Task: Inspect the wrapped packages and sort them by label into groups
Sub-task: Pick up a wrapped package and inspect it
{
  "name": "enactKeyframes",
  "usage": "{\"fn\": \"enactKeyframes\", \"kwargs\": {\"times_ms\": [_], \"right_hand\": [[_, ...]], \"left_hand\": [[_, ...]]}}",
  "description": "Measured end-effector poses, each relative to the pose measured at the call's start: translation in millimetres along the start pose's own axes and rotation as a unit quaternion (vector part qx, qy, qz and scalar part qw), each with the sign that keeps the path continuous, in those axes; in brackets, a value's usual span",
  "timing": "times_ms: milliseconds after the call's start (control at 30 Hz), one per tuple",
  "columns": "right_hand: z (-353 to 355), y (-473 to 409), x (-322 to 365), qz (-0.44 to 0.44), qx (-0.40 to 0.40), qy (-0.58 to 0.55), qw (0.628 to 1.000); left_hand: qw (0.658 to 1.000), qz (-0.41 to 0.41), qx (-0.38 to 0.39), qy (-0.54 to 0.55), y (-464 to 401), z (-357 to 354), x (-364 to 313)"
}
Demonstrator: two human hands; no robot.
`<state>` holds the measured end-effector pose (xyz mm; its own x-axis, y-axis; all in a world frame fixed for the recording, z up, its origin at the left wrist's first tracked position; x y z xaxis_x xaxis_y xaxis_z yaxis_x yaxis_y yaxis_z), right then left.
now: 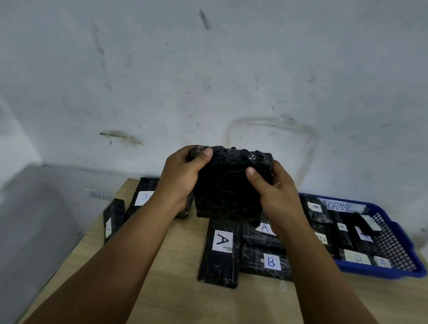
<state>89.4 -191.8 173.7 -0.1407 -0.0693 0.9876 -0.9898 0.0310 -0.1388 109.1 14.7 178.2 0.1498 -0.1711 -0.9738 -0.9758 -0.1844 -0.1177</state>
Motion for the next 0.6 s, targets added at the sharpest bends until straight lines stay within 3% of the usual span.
{"fn": "enactKeyframes", "kwargs": {"times_ms": [200,333,400,500,600], "right_hand": [[0,2,-3,-0.03,-0.023,0.011,0.999],[2,2,2,-0.031,-0.06,0.068,0.995],[1,4,0,-0.079,-0.072,0.095,0.99],[-18,12,-3,-0.142,-0.044,-0.039,0.988],[-21,10,-4,-0.145,-0.069,-0.165,0.973]], "left_hand": [[0.996,-0.06,0.047,-0.041,5,-2,-10],[0.99,-0.117,0.02,-0.072,14,1,-18],[0.98,-0.164,-0.001,-0.112,19,1,-20],[0.952,-0.243,-0.001,-0.188,28,-7,-22],[0.92,-0.314,0.033,-0.232,33,-13,-19]]}}
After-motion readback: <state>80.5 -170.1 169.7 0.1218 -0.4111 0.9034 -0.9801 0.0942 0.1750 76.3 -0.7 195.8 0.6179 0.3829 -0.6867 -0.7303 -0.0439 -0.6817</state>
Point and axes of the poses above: each hand's wrist, its own y-axis away from the middle knuckle, its own z-axis out of the back of the hand, x = y × z, the point moved 6 cm from there along -y, towards the middle knuckle, and after that the axes turned 1 degree about z, right-handed, at the moved point
